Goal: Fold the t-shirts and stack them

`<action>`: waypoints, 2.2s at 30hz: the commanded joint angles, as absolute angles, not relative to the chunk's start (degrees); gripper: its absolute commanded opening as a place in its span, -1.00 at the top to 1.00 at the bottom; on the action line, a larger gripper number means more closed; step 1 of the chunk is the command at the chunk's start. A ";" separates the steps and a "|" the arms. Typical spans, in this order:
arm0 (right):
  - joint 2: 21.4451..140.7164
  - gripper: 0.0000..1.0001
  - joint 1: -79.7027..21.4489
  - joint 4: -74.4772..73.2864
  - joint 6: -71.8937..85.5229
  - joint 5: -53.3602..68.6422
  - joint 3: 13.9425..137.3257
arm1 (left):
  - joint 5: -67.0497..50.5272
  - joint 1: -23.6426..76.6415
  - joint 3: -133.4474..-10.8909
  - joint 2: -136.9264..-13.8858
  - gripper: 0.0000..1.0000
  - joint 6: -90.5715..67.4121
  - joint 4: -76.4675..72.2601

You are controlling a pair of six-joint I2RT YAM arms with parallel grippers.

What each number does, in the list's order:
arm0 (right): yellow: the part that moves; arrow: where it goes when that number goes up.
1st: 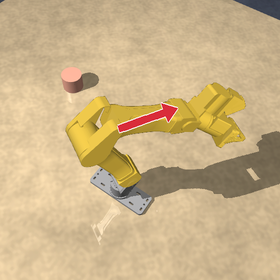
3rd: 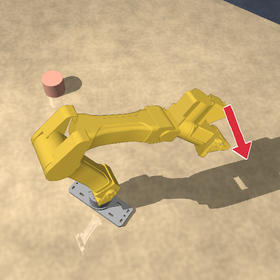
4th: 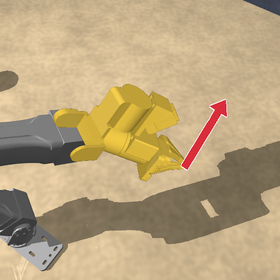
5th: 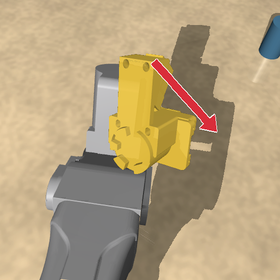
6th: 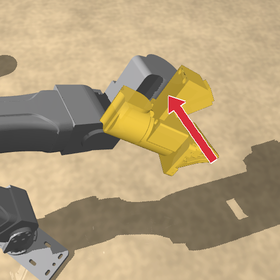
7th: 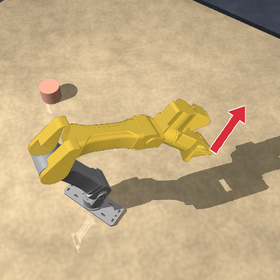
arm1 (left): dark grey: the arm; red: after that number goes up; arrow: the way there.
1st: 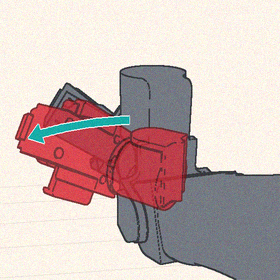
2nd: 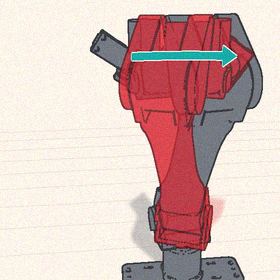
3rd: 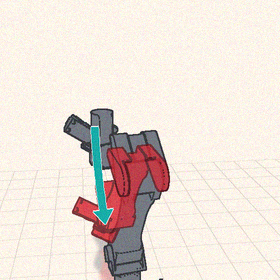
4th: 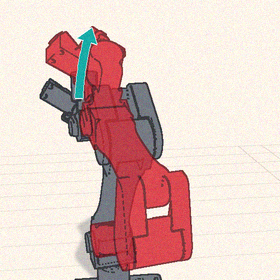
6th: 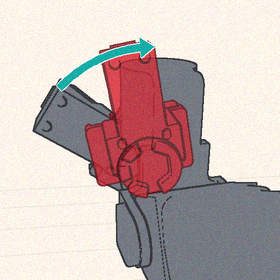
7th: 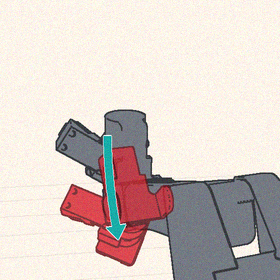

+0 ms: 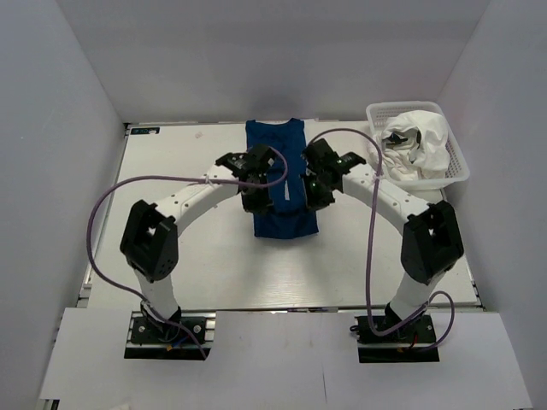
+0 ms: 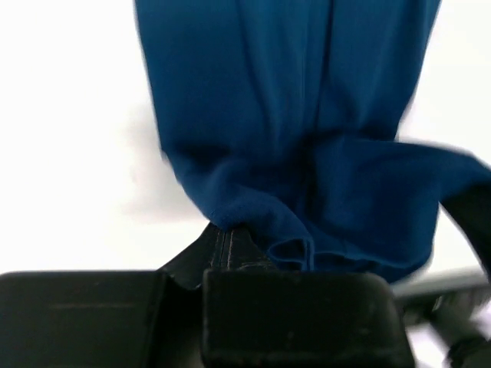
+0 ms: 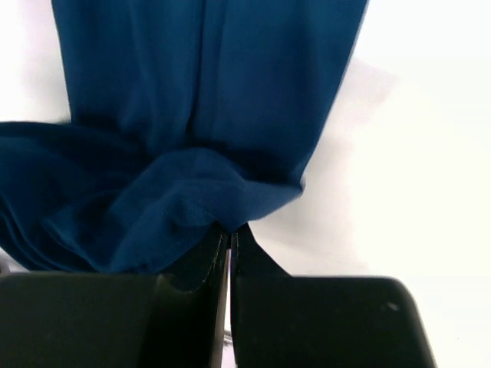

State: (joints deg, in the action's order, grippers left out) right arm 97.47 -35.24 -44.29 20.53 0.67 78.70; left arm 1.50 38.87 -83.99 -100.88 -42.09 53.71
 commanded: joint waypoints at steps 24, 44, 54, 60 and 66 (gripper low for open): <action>126.12 1.00 -25.93 -44.74 17.32 -2.03 118.56 | 3.35 25.49 -114.88 -123.66 1.00 -34.02 52.74; 135.35 0.94 -23.82 -37.44 17.13 3.87 122.34 | -1.32 22.59 -119.61 -132.19 1.00 -34.53 49.75; 130.36 -0.81 -22.32 -35.86 16.71 5.26 121.91 | -1.85 19.87 -124.99 -129.57 -1.00 -33.93 49.04; 120.33 -0.81 -24.08 -30.85 14.16 9.23 108.29 | 1.05 19.86 -107.43 -117.18 -1.00 -33.93 47.03; 119.17 -0.81 -27.50 -27.78 9.49 19.82 105.63 | 0.97 19.86 -89.84 -106.19 -1.00 -35.07 45.79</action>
State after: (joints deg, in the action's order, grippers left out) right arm 119.39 -25.36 -31.90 12.91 11.20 105.19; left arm 0.45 19.70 -93.91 -112.55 -34.59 47.22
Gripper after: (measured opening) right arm 0.904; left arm 0.997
